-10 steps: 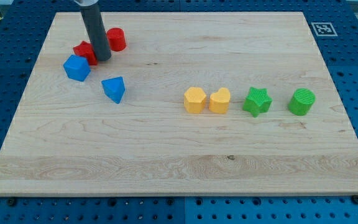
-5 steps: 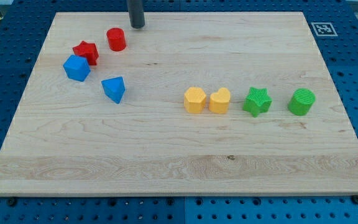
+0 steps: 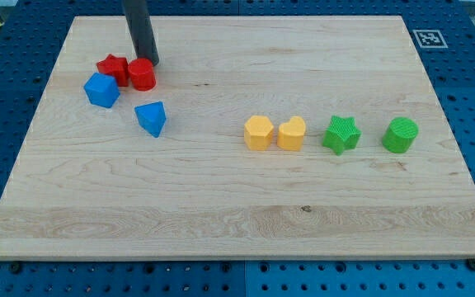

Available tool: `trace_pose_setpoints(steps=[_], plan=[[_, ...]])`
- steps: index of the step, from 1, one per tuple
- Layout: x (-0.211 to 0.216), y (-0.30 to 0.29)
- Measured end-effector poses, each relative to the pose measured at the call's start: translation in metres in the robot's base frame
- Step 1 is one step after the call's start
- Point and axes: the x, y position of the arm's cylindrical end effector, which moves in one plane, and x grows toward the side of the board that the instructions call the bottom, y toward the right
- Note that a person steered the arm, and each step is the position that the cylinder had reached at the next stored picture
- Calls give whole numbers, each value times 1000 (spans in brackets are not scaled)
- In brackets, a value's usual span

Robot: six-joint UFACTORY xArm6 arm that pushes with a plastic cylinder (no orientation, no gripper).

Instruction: Place the red circle and triangle near the blue cube

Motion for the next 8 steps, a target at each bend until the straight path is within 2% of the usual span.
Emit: trace_pose_setpoints(steps=[2,5,8], plan=[[10,117],[88,108],[130,108]])
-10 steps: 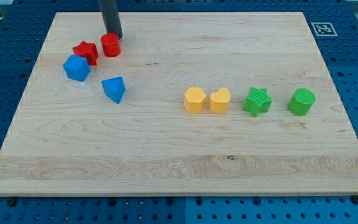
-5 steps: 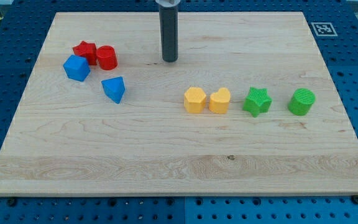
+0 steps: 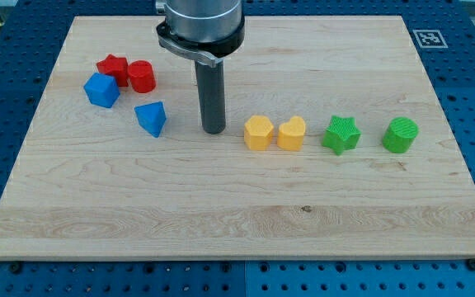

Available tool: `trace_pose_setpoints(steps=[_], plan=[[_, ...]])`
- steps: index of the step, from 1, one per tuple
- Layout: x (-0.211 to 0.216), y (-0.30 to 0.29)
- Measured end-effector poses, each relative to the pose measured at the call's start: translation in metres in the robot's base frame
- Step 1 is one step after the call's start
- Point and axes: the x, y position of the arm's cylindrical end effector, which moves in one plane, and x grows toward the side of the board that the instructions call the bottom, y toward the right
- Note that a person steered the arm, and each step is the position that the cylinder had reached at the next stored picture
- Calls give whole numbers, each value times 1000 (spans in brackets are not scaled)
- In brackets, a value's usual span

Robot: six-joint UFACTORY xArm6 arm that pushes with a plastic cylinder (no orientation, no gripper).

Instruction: Place the red circle and triangle near the blue cube

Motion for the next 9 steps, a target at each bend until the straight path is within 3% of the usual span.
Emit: trace_pose_setpoints(steps=[9], plan=[[-3,-103]])
